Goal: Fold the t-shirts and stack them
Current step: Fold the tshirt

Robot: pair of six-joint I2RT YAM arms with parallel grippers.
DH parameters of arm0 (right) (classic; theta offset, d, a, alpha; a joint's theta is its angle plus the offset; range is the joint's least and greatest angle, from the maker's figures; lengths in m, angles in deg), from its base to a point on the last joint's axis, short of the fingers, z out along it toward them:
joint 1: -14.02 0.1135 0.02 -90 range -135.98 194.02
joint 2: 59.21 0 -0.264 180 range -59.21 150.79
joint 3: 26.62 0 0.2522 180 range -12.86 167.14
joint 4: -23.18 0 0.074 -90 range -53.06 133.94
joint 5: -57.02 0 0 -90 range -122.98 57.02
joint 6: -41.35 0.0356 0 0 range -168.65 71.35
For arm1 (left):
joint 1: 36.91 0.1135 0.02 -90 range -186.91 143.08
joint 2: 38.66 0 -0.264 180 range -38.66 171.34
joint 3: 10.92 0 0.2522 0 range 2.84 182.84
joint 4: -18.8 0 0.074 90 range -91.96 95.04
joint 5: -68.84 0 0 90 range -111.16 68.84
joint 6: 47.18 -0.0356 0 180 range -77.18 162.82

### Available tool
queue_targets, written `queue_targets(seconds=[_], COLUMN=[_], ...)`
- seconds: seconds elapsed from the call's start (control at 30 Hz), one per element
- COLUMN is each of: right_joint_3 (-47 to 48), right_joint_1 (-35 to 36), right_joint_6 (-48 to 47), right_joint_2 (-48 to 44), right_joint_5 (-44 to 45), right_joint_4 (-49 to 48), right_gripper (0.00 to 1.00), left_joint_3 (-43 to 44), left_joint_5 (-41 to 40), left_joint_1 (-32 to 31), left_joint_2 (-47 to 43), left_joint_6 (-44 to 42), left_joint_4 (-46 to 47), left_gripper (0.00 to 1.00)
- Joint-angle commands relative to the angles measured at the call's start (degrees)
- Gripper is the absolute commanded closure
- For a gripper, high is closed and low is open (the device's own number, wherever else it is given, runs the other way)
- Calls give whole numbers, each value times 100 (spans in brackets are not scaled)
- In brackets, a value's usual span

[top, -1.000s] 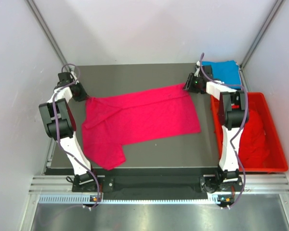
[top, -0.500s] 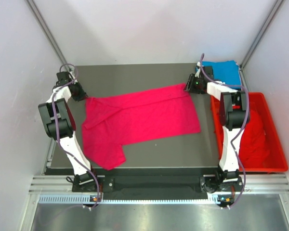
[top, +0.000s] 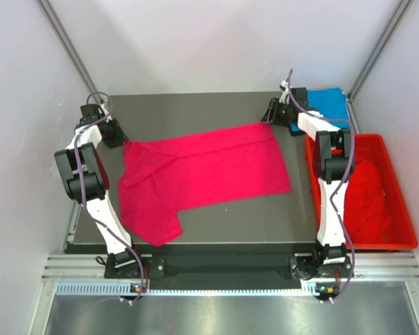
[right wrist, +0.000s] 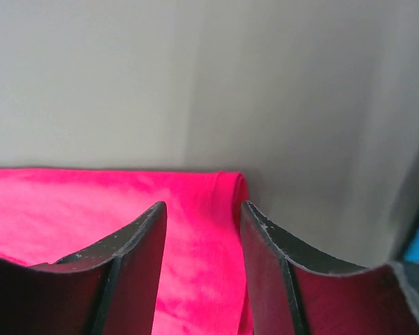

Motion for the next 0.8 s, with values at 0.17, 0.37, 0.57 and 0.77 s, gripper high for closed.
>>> queue_targets(seconds=[0.17, 0.37, 0.57, 0.77], right_joint_3=[465, 289, 193, -62], right_joint_1=[-159, -220, -299, -405], right_joint_6=[-63, 112, 262, 499], right_joint_2=[265, 195, 160, 28], right_joint_5=[-375, -332, -306, 2], right_joint_4=[108, -111, -304, -410], right_gripper=[55, 67, 90, 100], left_joint_3=[367, 551, 701, 754], left_joint_5=[306, 412, 430, -123], left_joint_1=[22, 31, 22, 39], left_joint_2=[191, 367, 472, 473], left_joint_6=[-379, -308, -238, 51], left_joint_4=[89, 142, 81, -7], left_gripper=[61, 71, 100, 100])
